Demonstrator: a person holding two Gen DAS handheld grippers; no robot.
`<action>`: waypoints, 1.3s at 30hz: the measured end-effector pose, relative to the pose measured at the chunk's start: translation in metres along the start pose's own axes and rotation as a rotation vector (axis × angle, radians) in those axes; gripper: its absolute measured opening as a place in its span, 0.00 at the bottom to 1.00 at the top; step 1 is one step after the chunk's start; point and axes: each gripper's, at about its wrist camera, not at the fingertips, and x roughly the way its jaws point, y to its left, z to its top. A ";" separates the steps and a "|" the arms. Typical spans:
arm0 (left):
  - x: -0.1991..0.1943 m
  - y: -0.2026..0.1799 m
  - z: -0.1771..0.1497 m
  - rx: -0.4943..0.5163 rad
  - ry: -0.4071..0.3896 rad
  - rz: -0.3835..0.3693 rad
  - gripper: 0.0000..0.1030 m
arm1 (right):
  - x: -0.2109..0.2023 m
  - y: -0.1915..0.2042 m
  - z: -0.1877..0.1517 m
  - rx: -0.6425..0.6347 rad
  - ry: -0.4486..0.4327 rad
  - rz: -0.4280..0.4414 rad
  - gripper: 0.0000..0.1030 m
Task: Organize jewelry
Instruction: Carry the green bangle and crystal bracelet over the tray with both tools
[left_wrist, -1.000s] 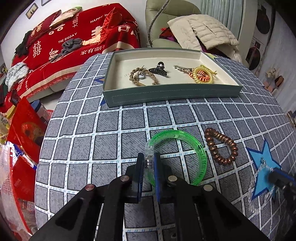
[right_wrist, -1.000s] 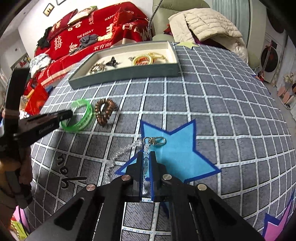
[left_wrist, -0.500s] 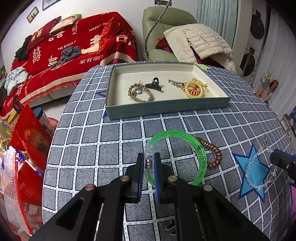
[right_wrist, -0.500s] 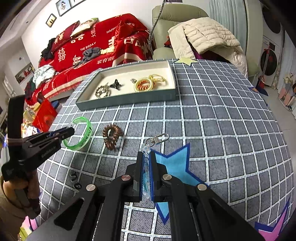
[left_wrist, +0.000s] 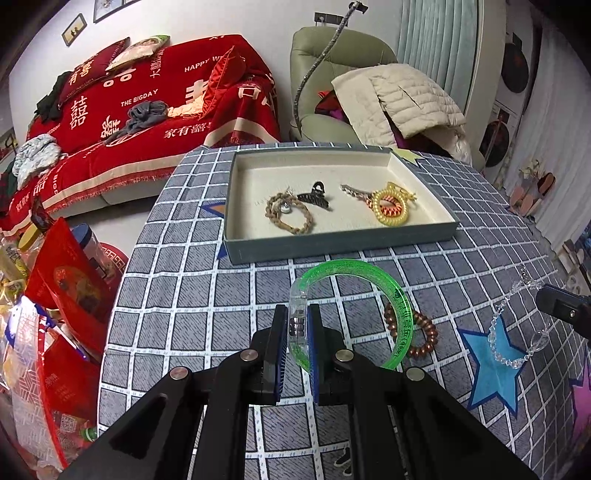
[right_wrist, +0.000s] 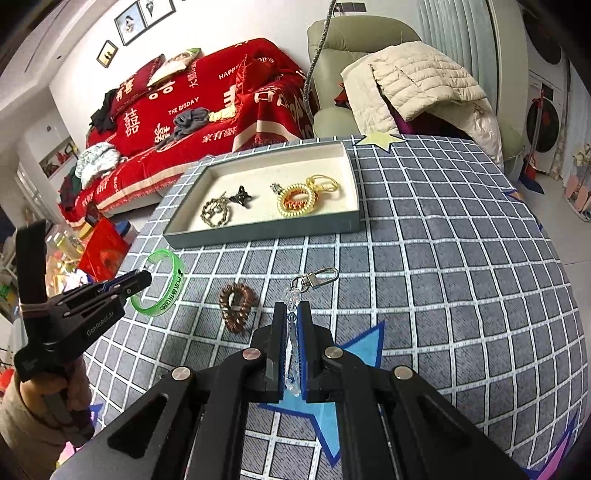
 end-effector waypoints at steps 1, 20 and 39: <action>0.000 0.001 0.002 -0.001 -0.003 0.002 0.31 | 0.001 0.000 0.002 0.000 -0.002 0.002 0.06; 0.004 0.001 0.043 0.023 -0.053 0.023 0.31 | 0.015 0.001 0.062 -0.024 -0.049 0.046 0.06; 0.038 0.003 0.121 0.005 -0.109 0.069 0.31 | 0.058 0.018 0.139 -0.070 -0.091 0.087 0.06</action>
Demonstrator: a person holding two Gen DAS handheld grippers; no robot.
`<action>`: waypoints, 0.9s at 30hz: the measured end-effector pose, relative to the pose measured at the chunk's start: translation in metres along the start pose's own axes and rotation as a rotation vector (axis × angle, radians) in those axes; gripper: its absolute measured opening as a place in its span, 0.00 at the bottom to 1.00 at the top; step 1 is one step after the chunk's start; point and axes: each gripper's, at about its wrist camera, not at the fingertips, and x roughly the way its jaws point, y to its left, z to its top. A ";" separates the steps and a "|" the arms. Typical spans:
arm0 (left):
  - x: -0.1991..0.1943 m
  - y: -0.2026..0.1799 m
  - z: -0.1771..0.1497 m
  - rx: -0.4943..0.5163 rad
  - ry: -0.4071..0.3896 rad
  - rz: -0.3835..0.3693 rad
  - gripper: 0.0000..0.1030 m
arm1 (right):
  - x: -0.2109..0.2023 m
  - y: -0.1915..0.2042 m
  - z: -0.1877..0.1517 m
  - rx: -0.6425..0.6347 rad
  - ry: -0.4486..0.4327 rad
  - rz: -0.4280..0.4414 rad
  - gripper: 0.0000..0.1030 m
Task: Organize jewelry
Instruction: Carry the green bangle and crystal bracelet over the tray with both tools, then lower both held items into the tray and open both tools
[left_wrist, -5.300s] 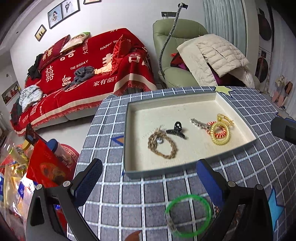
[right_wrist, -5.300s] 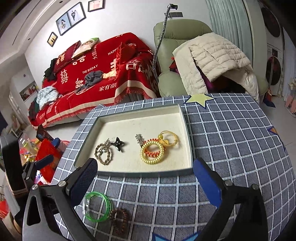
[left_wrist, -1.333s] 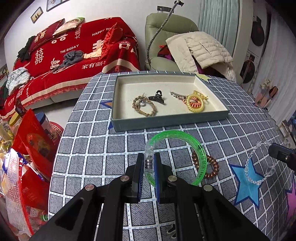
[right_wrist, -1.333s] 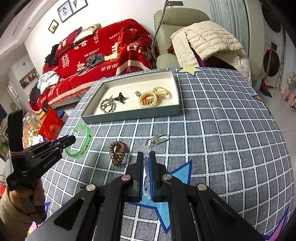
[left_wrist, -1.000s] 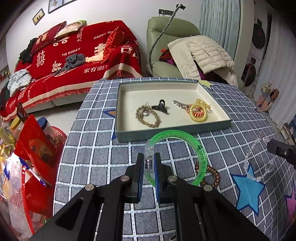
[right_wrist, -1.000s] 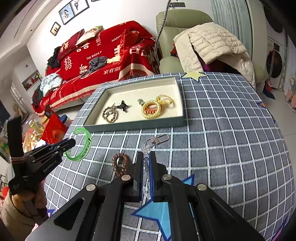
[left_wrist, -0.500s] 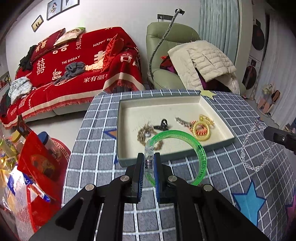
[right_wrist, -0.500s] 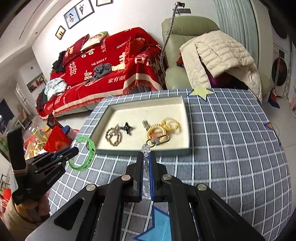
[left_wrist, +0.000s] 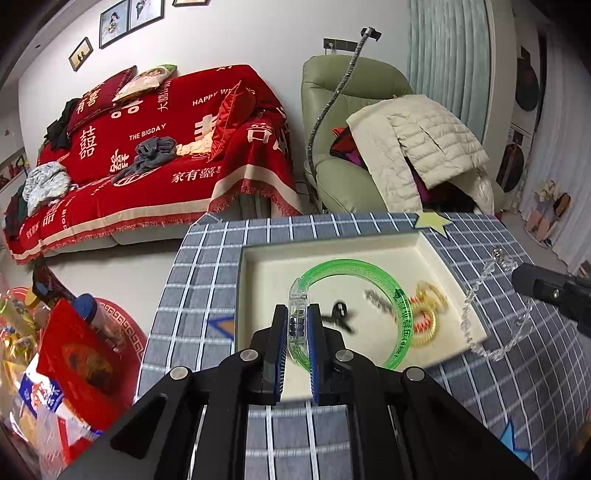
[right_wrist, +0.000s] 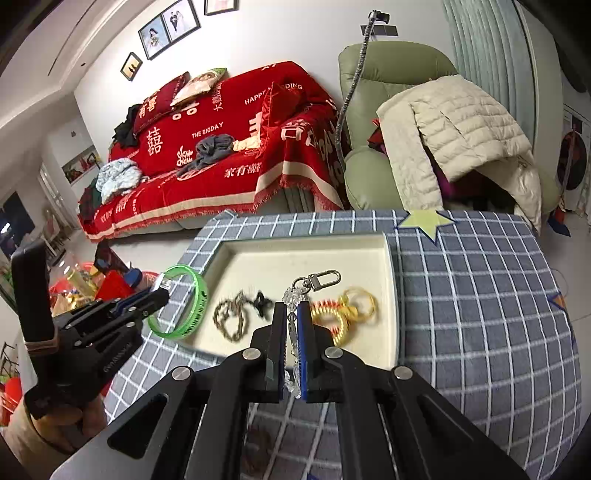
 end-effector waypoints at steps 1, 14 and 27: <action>0.004 -0.001 0.003 -0.001 0.001 0.003 0.31 | 0.005 0.000 0.003 -0.001 0.001 0.001 0.06; 0.067 -0.008 -0.004 -0.001 0.091 0.037 0.31 | 0.067 -0.009 0.010 -0.002 0.057 0.001 0.06; 0.103 -0.022 -0.021 0.062 0.139 0.093 0.31 | 0.107 -0.034 -0.005 0.033 0.120 -0.060 0.06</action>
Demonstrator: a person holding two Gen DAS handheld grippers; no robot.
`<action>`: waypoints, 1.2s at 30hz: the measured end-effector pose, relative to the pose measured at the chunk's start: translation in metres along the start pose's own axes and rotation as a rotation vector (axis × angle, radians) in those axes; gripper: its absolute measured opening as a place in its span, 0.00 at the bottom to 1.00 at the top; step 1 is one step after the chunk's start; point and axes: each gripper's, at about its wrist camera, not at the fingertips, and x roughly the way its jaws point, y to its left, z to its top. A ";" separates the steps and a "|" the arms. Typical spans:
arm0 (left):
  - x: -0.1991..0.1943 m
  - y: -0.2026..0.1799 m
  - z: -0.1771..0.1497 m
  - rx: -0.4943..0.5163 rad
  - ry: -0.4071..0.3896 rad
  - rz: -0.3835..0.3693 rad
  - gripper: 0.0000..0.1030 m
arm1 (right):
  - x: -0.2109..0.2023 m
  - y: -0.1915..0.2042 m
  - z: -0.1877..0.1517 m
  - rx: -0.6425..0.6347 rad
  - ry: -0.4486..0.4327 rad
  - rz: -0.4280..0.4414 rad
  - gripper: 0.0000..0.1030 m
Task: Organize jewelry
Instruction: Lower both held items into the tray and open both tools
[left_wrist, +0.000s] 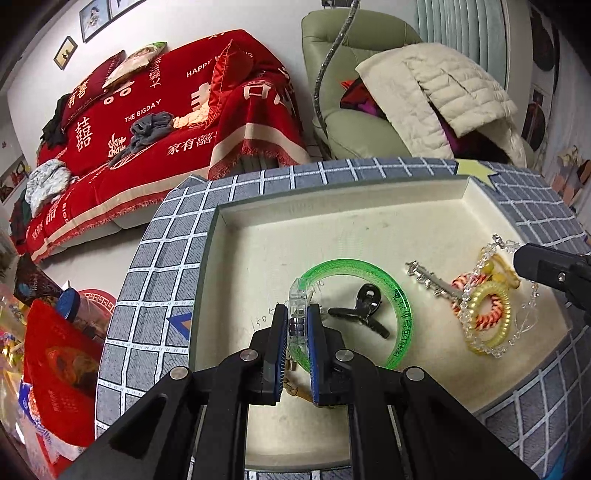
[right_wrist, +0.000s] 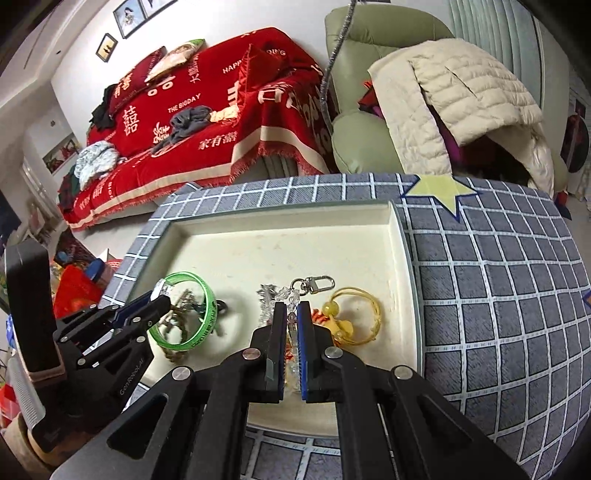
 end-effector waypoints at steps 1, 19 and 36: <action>0.002 0.000 0.000 0.001 0.003 0.004 0.31 | 0.001 0.000 -0.002 -0.002 0.001 -0.007 0.06; 0.008 -0.007 -0.005 0.045 -0.003 0.067 0.31 | 0.024 -0.004 -0.013 -0.019 0.053 -0.058 0.08; -0.006 -0.002 -0.002 0.028 -0.023 0.059 0.31 | -0.003 0.000 -0.012 -0.001 0.007 -0.057 0.47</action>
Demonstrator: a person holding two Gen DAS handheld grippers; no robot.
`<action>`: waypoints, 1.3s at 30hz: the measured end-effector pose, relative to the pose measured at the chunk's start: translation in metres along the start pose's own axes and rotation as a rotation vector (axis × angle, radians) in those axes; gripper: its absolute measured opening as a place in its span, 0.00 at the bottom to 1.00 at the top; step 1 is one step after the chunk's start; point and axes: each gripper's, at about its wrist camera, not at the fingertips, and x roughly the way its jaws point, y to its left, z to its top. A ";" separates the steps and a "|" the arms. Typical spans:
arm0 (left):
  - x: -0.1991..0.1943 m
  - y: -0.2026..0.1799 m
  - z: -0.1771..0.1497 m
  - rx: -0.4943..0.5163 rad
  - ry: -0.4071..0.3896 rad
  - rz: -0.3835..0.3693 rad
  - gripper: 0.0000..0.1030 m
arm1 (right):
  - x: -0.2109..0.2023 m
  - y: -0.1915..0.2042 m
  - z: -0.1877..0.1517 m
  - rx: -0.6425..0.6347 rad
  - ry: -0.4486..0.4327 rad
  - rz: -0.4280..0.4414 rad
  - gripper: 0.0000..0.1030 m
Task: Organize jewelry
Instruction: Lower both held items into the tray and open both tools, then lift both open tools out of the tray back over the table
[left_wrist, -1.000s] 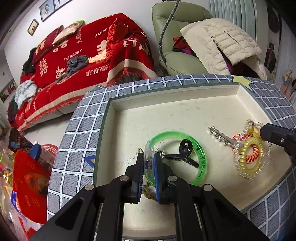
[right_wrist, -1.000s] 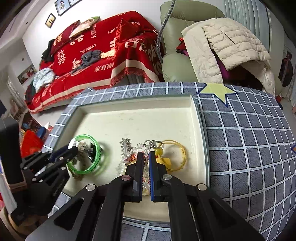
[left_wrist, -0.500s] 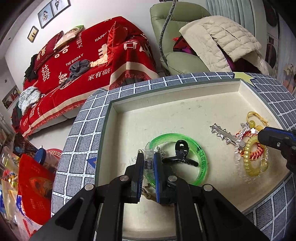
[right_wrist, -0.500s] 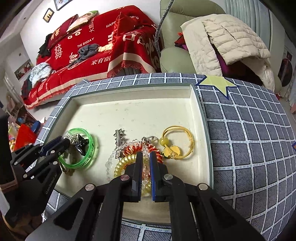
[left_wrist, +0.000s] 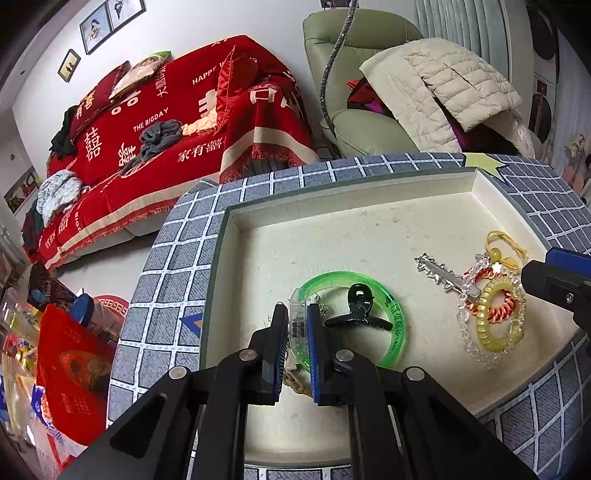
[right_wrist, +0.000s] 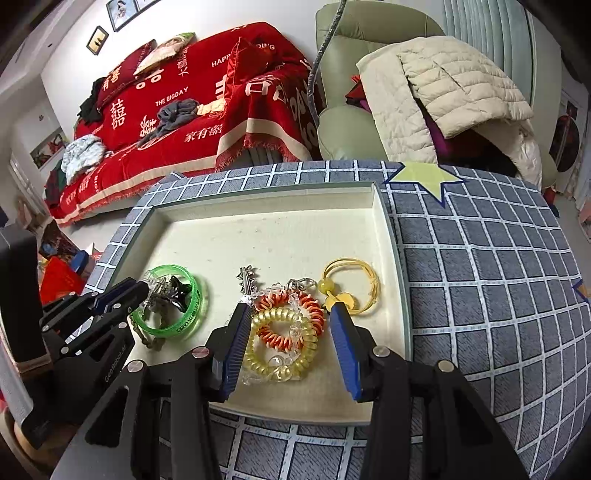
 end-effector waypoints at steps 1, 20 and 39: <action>-0.002 0.000 0.000 0.000 -0.007 0.002 0.31 | -0.002 0.000 0.000 0.003 -0.003 -0.002 0.47; -0.014 0.008 0.004 -0.003 -0.026 -0.017 0.31 | -0.013 -0.005 0.001 0.019 -0.023 -0.013 0.47; -0.028 0.022 0.003 -0.057 -0.048 0.024 1.00 | -0.026 0.003 -0.005 -0.032 -0.134 -0.066 1.00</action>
